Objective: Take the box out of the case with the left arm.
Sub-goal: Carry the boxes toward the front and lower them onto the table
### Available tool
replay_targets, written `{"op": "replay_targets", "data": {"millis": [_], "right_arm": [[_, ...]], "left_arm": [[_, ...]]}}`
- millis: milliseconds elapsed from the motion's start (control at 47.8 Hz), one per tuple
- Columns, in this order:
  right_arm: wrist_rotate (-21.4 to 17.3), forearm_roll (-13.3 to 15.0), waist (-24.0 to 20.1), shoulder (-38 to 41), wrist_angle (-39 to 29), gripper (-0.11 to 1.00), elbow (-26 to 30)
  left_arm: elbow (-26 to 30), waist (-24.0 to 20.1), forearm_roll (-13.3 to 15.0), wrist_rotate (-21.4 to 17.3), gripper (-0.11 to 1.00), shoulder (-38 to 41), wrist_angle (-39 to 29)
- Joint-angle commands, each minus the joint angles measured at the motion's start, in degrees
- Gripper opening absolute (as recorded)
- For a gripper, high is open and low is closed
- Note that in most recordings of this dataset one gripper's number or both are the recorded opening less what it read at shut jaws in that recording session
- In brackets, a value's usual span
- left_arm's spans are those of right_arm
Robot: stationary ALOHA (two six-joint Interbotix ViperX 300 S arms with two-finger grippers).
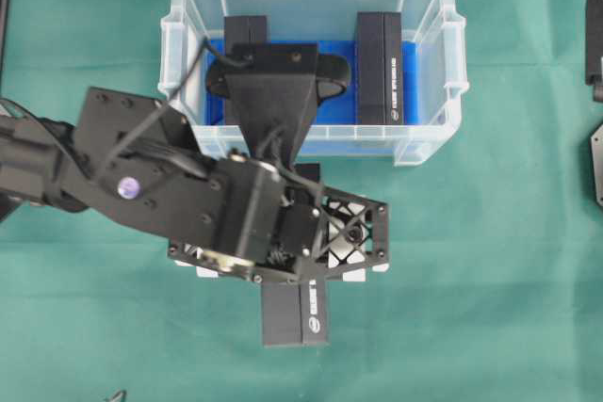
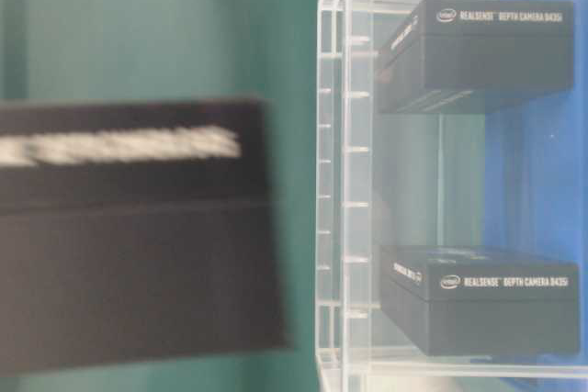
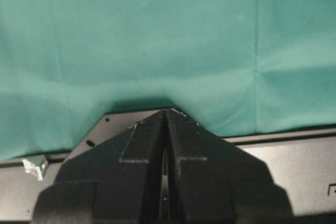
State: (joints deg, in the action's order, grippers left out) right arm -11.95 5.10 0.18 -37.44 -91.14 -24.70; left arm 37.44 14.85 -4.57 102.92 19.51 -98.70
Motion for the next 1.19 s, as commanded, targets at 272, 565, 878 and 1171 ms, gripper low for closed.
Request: {"op": "replay_targets", "data": {"millis": [272,565,878,1171], "right_arm": [[0.0,0.1,-0.1,-0.2,-0.1,0.01,1.5],[0.0,0.2,-0.1,-0.3,-0.1,0.01,1.5],[0.0,0.1,-0.1,-0.4,-0.1,0.01,1.4],[0.0,0.2,-0.1,-0.4,-0.1,0.01,1.4]], "left_arm": [[-16.0,-0.7,-0.7,0.7,0.63,-5.2,16.1],[-28.5,-0.3,-0.2,1.5,0.63,-4.3,30.8],[-34.1,0.0,0.6,1.4,0.63,-2.1,36.7],[-37.9,0.1,1.2,1.1,0.63,-2.8,42.0]]}}
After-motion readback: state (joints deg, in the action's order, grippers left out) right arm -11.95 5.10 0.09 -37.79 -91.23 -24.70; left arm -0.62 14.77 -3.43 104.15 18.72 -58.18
